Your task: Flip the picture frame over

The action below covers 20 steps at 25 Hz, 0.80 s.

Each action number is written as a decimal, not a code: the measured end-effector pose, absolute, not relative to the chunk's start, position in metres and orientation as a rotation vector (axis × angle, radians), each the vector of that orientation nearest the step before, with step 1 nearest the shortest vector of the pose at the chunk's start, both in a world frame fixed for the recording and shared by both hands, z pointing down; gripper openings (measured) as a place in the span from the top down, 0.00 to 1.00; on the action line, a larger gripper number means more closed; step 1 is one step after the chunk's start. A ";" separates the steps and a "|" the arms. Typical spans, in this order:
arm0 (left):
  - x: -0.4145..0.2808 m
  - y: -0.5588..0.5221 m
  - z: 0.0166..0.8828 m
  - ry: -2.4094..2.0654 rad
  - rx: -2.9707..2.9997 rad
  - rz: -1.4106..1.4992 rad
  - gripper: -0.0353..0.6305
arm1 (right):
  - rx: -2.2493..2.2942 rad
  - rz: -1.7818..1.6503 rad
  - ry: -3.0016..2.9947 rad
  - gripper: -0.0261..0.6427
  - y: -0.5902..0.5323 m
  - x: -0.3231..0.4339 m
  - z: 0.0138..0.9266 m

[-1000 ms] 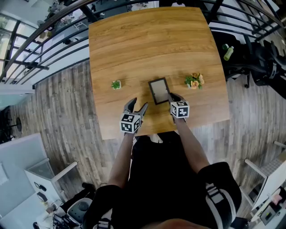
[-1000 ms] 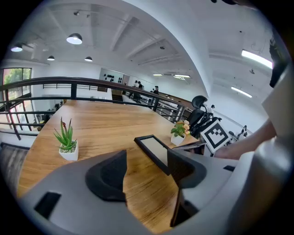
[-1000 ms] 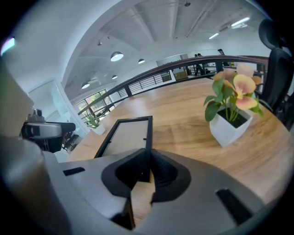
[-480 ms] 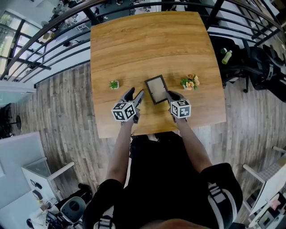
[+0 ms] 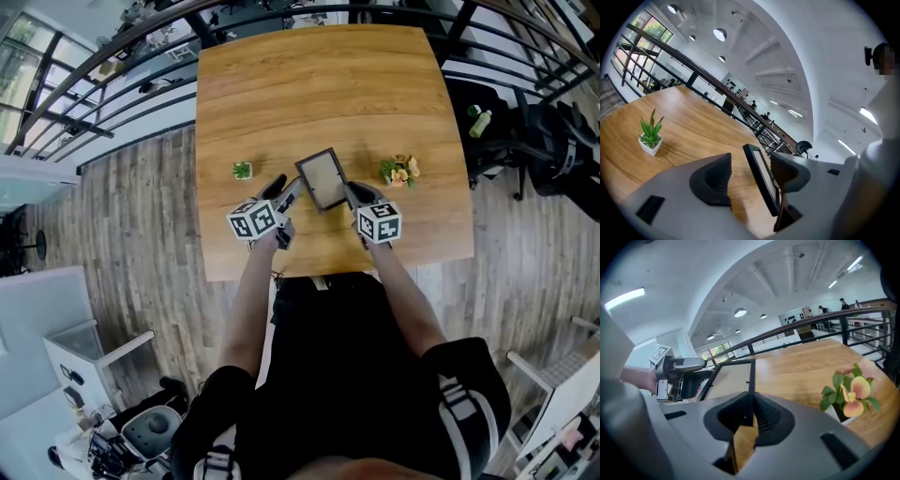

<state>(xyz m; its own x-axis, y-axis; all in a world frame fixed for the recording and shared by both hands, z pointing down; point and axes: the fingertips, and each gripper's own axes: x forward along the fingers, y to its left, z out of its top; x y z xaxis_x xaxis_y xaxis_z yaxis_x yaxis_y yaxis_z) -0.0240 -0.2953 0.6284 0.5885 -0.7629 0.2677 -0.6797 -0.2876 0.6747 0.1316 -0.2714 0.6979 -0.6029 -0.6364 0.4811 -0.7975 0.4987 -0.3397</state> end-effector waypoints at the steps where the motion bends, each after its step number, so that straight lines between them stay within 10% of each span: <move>1: -0.026 -0.296 0.626 -1.151 2.035 -0.137 0.53 | 1.183 0.757 -2.469 0.89 -0.272 0.127 0.695; 20: -0.033 -0.294 0.622 -1.125 2.003 -0.158 0.66 | 1.030 0.576 -2.552 0.89 -0.264 0.097 0.674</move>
